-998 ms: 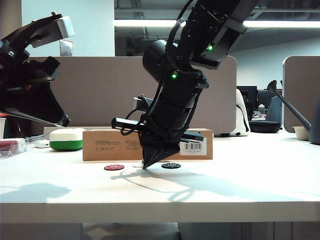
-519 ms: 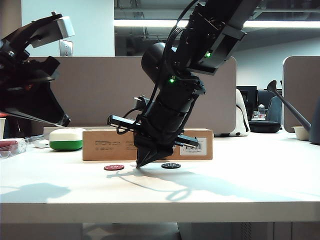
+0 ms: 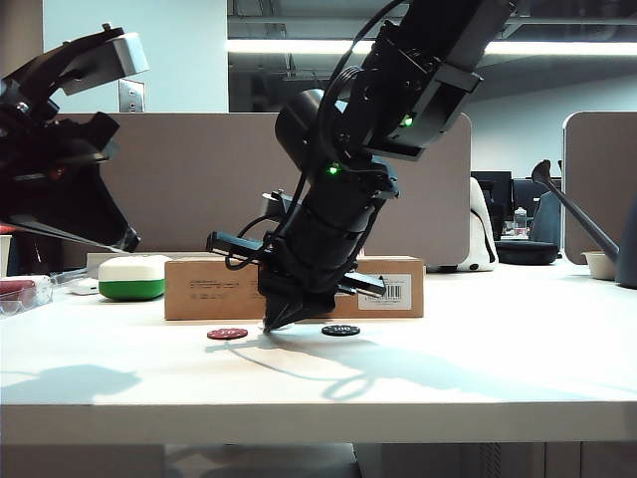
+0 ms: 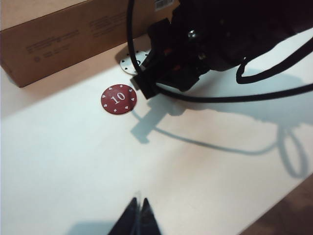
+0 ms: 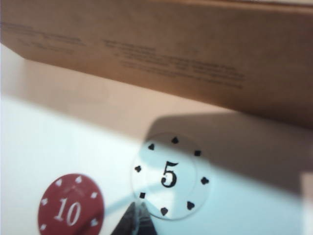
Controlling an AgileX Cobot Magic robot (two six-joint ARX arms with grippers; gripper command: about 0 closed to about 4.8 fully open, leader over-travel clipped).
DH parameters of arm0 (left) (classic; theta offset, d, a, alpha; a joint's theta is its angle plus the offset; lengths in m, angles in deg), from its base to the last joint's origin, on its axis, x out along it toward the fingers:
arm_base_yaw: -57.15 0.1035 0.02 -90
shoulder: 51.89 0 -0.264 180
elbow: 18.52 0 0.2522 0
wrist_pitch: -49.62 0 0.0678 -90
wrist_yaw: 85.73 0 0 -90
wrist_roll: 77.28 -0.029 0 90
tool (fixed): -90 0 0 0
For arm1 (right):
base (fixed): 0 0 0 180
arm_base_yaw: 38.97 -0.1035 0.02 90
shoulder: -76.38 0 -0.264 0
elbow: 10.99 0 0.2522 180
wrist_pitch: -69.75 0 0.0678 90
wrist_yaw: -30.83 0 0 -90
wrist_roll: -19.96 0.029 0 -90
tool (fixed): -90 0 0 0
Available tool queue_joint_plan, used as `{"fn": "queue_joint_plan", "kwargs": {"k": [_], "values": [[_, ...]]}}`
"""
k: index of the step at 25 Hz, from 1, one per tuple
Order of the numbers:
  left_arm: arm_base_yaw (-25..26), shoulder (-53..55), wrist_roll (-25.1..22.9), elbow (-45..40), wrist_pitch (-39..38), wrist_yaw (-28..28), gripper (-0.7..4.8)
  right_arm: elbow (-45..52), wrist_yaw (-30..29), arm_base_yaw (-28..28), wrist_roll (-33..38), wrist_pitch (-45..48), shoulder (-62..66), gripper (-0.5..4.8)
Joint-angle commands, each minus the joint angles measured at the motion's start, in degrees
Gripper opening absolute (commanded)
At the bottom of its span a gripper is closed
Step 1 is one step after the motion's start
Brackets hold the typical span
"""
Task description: Push the chip with the lowest value in the row forward next to the rectangular box.
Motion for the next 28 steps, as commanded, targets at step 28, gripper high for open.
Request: {"fn": "queue_joint_plan", "kwargs": {"k": [28], "values": [[1.1, -1.0, 0.0, 0.3, 0.7, 0.0, -0.05, 0.9, -3.1, 1.2, 3.9, -9.0, -1.9, -0.09]]}}
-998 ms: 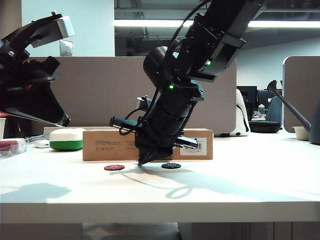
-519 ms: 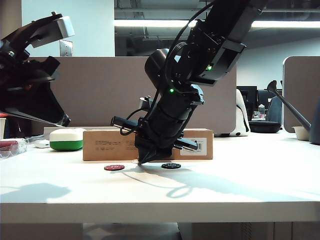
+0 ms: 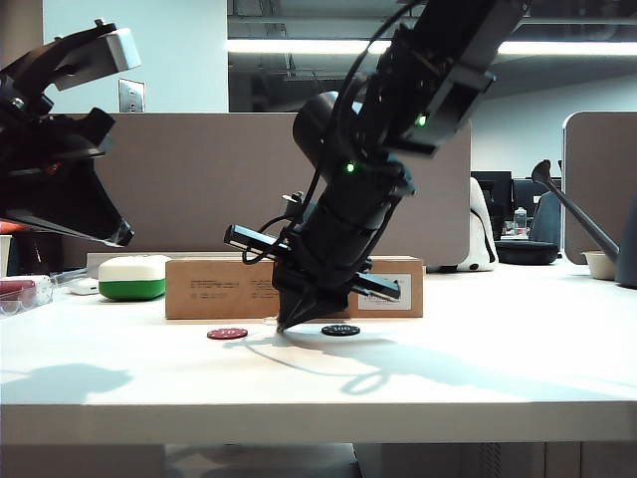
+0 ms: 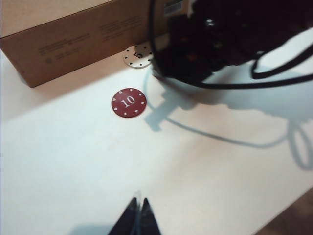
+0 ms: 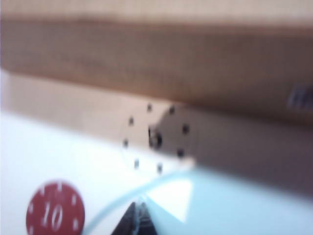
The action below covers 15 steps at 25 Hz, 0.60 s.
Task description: Push the chip with the lowest value in the row forward next to the rectangular box.
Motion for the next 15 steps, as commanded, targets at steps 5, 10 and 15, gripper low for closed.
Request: {"fn": "queue_joint_plan", "kwargs": {"k": [5, 10, 15], "values": [[0.0, -0.2, 0.0, 0.3, 0.7, -0.2, -0.05, 0.7, -1.0, -0.3, -1.8, -11.4, -7.3, -0.09], [0.0, -0.3, 0.0, 0.3, 0.7, -0.2, -0.05, 0.7, -1.0, -0.4, -3.1, -16.3, -13.7, -0.09], [0.0, -1.0, 0.0, 0.3, 0.7, -0.2, -0.05, 0.8, -0.6, -0.8, -3.4, -21.2, -18.7, -0.09]]}}
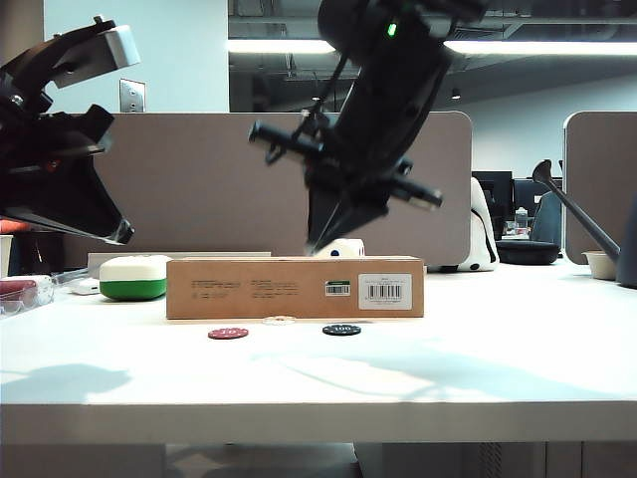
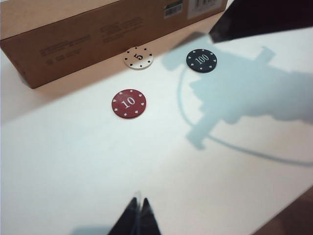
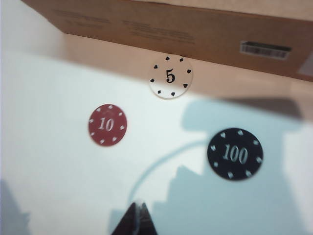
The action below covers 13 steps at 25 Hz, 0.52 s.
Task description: Push the chip with the lowest value in the row forward next to the rectangular box.
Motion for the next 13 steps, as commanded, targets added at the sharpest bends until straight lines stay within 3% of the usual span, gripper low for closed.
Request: {"fn": "queue_joint_plan", "kwargs": {"k": [1, 6, 8, 9, 11, 13], "values": [[0.2, -1.0, 0.0, 0.3, 0.7, -0.3, -0.05, -0.3, 0.3, -0.7, -2.1, -3.8, -3.5, -0.09], [3.7, -3.8, 0.0, 0.3, 0.7, -0.5, -0.05, 1.2, 6.9, -5.7, -5.9, -10.2, -12.2, -0.09], [6.5, -5.3, 0.0, 0.3, 0.6, -0.5, -0.05, 3.2, 12.2, -8.8, -6.3, -10.1, -17.0, -0.09], [8.6, -6.4, 0.0, 0.3, 0.6, -0.5, -0.05, 4.2, 15.8, -10.3, -6.4, -9.6, -19.0, -0.09], [16.6, -11.4, 0.0, 0.3, 0.6, -0.4, -0.05, 8.9, 30.9, -17.4, -7.5, -5.4, -27.5, -0.09], [22.3, -15.9, 0.0, 0.3, 0.7, -0.2, -0.05, 11.9, 39.1, -21.7, -7.5, -1.9, -33.1, -0.09]]}}
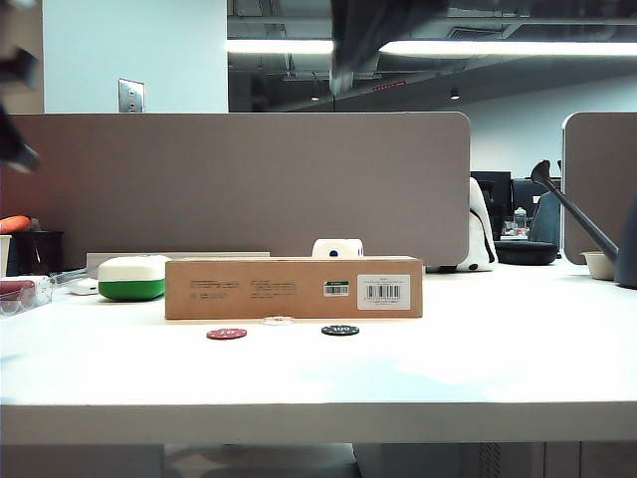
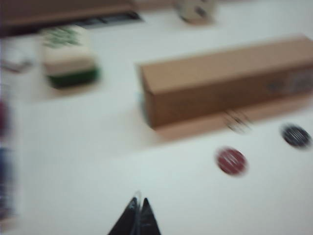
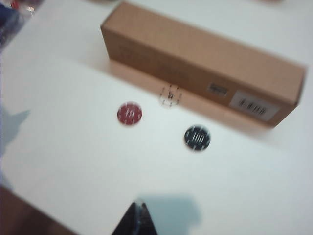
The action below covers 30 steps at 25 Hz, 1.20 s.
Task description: Push the chip with the lowest value in the row forward next to the rectangular box.
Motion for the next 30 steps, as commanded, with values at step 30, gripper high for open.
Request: {"fn": "queue_joint_plan", "kwargs": {"k": [30], "values": [[11.8, -35.1, -0.1, 0.3, 0.5, 0.0, -0.05, 3.9, 13.5, -8.0, -0.3, 6.6, -12.9, -0.09]]}}
